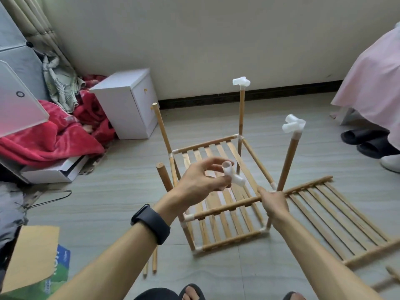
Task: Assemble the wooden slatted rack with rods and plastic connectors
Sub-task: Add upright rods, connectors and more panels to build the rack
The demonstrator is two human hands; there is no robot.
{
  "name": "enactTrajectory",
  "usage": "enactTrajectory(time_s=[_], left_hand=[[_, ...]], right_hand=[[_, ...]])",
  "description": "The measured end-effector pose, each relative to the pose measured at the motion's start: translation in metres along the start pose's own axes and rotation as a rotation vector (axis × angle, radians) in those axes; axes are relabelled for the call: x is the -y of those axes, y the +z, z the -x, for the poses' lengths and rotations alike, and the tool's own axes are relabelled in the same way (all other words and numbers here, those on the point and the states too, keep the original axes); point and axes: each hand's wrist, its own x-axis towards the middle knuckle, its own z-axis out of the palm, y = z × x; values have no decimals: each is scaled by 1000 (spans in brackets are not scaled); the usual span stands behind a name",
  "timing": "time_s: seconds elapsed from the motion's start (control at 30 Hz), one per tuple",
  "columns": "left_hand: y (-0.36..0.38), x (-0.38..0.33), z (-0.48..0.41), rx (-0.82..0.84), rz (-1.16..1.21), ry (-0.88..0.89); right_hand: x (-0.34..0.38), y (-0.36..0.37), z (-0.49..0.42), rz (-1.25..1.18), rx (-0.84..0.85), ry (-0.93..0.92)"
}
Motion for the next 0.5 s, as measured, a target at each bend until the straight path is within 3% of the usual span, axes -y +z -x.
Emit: enactTrajectory(time_s=[0.1, 0.27, 0.37, 0.5], left_hand=[[-8, -32, -4, -108, 5, 129], [-34, -56, -10, -404, 17, 284], [-37, -50, -2, -548, 59, 342], [-44, -41, 12, -615, 143, 379]], right_hand=[[50, -1, 33, -276, 417, -77], [150, -16, 84, -341, 706, -390], [185, -21, 106, -197, 789, -580], [187, -9, 124, -87, 752, -774]])
